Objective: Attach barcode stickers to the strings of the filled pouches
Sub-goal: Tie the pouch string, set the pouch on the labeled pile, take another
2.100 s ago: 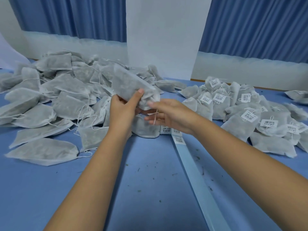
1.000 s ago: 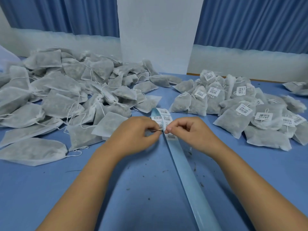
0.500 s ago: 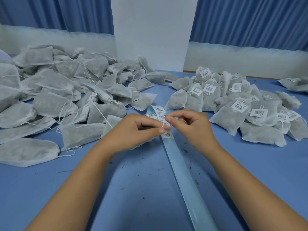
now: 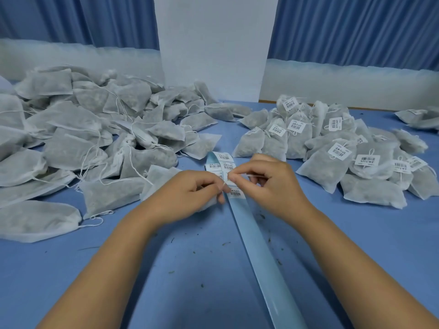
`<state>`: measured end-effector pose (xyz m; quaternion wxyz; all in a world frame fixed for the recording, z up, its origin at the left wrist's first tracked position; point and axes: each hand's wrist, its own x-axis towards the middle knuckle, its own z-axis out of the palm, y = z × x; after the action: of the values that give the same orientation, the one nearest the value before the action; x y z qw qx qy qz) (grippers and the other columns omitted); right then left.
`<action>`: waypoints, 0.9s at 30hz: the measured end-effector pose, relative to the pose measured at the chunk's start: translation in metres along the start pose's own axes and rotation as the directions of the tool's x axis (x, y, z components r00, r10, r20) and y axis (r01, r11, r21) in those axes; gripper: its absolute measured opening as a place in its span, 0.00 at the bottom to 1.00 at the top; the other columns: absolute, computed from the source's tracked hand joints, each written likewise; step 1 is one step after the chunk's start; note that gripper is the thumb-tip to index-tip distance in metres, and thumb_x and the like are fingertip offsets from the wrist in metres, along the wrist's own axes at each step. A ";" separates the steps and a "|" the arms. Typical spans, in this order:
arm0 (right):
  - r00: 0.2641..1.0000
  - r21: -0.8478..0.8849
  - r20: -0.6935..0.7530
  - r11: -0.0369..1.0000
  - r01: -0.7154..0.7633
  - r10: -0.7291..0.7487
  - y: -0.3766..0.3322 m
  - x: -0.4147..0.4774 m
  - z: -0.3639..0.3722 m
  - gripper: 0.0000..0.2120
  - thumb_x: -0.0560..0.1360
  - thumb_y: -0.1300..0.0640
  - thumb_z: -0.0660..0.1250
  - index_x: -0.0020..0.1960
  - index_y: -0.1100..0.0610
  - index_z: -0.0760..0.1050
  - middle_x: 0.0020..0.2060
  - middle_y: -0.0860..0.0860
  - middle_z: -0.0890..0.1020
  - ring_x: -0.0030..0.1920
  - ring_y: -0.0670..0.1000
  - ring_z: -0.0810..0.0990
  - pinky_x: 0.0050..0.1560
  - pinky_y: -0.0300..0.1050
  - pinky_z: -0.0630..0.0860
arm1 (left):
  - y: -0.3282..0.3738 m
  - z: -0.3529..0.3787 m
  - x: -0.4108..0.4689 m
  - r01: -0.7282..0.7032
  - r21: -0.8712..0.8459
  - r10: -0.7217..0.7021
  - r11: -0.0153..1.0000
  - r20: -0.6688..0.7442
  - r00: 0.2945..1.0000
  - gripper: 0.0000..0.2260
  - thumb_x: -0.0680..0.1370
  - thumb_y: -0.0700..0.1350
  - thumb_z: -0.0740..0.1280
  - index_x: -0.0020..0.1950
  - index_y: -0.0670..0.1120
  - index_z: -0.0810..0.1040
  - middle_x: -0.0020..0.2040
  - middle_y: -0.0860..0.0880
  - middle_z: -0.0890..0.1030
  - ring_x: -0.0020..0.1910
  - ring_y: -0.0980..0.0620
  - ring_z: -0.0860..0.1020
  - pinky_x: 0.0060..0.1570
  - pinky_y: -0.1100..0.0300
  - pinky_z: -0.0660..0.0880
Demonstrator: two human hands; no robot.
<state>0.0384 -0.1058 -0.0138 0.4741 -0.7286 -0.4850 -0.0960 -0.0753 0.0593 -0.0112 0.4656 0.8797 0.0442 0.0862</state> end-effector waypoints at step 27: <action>0.861 0.361 0.312 0.788 -0.498 0.402 -0.012 0.001 0.006 0.03 0.75 0.61 0.71 0.48 0.60 0.82 0.46 0.60 0.84 0.42 0.47 0.76 0.40 0.31 0.70 | 0.007 0.001 0.002 0.092 -0.342 -0.102 0.935 -0.010 0.995 0.12 0.78 0.48 0.61 0.38 0.53 0.81 0.41 0.53 0.84 0.42 0.58 0.79 0.50 0.62 0.71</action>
<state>0.0271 -0.0996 -0.0092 0.5755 -0.7065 -0.3542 0.2103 -0.0729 0.0547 -0.0055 0.6140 0.7812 0.0785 0.0817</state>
